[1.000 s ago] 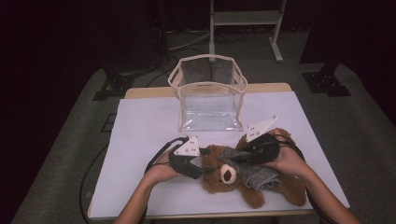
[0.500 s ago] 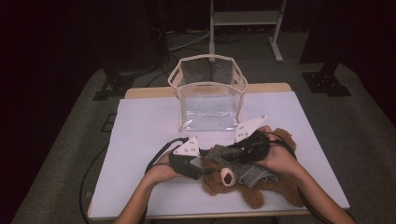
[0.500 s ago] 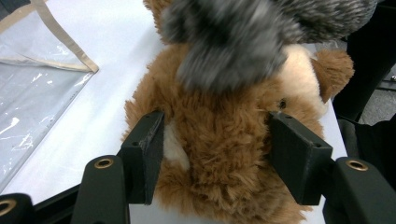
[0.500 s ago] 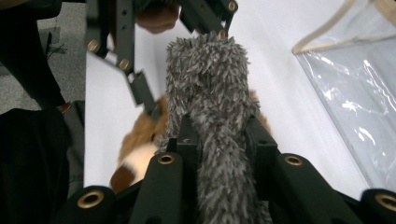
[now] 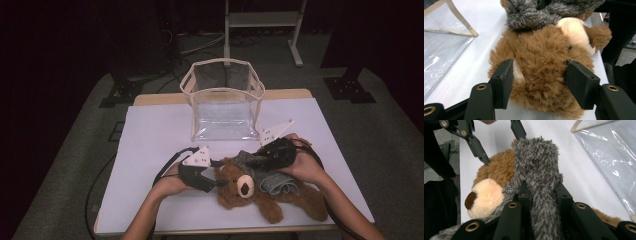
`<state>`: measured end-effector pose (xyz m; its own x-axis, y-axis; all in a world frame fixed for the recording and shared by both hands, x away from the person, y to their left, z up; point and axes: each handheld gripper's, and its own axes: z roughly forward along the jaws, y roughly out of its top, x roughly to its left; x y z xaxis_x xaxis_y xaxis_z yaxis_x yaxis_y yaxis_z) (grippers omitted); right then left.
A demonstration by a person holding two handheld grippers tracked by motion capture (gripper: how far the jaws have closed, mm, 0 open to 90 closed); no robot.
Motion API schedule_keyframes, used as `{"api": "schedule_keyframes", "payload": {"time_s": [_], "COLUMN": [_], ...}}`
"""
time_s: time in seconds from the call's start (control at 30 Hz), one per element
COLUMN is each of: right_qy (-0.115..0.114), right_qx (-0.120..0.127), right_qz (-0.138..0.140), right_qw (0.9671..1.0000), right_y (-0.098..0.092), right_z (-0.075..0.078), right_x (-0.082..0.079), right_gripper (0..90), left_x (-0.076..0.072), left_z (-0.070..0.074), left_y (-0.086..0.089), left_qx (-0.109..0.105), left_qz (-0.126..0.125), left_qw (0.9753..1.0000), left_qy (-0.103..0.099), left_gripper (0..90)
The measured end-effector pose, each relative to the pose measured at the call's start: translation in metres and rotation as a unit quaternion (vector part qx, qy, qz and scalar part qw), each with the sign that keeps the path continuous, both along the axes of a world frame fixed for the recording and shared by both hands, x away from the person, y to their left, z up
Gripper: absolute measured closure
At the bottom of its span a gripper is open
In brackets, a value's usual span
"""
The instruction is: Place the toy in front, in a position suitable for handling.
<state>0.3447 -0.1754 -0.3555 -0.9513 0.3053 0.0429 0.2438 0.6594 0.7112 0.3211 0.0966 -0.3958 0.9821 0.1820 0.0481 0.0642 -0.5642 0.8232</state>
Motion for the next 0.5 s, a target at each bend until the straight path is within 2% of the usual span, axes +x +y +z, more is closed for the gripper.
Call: {"api": "schedule_keyframes", "payload": {"time_s": [0.13, 0.2, 0.27, 0.4, 0.5], "right_qy": [-0.015, -0.014, -0.02, -0.016, -0.012], "right_qx": [0.008, 0.02, 0.02, 0.016, 0.016], "right_qz": [0.012, 0.019, 0.024, 0.013, -0.01], "right_qw": [0.9998, 0.9995, 0.9993, 0.9997, 0.9997], "right_y": [0.01, 0.015, 0.019, 0.013, 0.0], "right_z": [0.004, 0.006, 0.005, 0.0, -0.003], "right_x": [-0.002, -0.004, -0.004, -0.002, 0.005], "right_gripper": [71.6, 71.5, 71.4, 71.4, 71.4], "left_x": [0.001, 0.001, 0.001, -0.003, -0.005], "left_z": [0.0, 0.0, 0.001, 0.008, 0.009], "left_y": [-0.002, -0.002, 0.0, 0.009, 0.013], "left_qx": [0.006, 0.006, 0.01, 0.01, 0.016], "left_qz": [0.0, 0.001, 0.001, 0.0, -0.001], "left_qw": [1.0, 1.0, 0.9999, 0.9999, 0.9999], "left_qy": [-0.004, -0.005, -0.005, -0.009, -0.003], "left_gripper": [40.0, 39.8, 39.3, 40.1, 40.9]}}
